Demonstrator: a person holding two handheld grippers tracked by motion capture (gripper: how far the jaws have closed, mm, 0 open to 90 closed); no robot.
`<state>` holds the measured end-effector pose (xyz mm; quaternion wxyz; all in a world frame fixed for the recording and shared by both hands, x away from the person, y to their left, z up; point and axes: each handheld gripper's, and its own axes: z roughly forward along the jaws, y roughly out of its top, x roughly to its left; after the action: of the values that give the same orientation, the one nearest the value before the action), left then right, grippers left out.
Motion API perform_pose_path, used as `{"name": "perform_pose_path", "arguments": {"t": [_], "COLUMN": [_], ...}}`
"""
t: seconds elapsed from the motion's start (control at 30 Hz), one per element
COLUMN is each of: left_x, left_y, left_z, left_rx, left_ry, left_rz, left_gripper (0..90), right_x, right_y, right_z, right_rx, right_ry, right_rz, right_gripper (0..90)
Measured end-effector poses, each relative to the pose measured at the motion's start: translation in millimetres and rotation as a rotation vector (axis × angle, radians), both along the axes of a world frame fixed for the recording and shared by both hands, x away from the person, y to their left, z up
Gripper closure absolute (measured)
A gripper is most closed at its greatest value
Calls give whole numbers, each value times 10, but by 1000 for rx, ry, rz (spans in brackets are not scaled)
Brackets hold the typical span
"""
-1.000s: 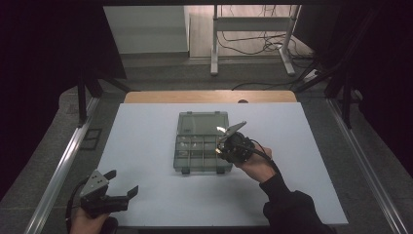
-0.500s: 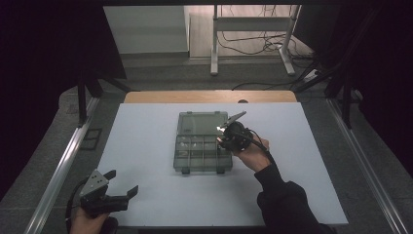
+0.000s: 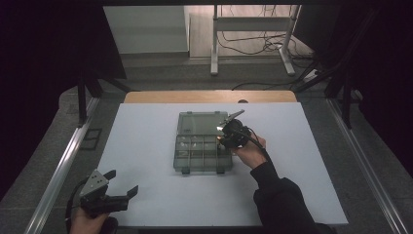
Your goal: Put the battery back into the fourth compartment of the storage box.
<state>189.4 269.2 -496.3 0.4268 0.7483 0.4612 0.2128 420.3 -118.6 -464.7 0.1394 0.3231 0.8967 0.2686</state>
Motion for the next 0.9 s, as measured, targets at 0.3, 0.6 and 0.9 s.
{"name": "perform_pose_path", "arguments": {"t": [0.3,0.6,0.9], "left_x": [-1,-2,-2], "left_y": [-1,4,1], "left_z": [1,1,1], "left_rx": [1,-1,-1], "left_ry": [-1,-2,-2], "left_rz": [-1,-4,-4], "left_gripper": [37,37,37], "right_x": [-33,-176,-313], "right_y": [-53,-104,-205], "right_z": [41,60,151], "right_rx": [19,46,92], "right_ry": [11,17,-7], "right_rz": [25,81,116], "right_gripper": [454,345,247]}}
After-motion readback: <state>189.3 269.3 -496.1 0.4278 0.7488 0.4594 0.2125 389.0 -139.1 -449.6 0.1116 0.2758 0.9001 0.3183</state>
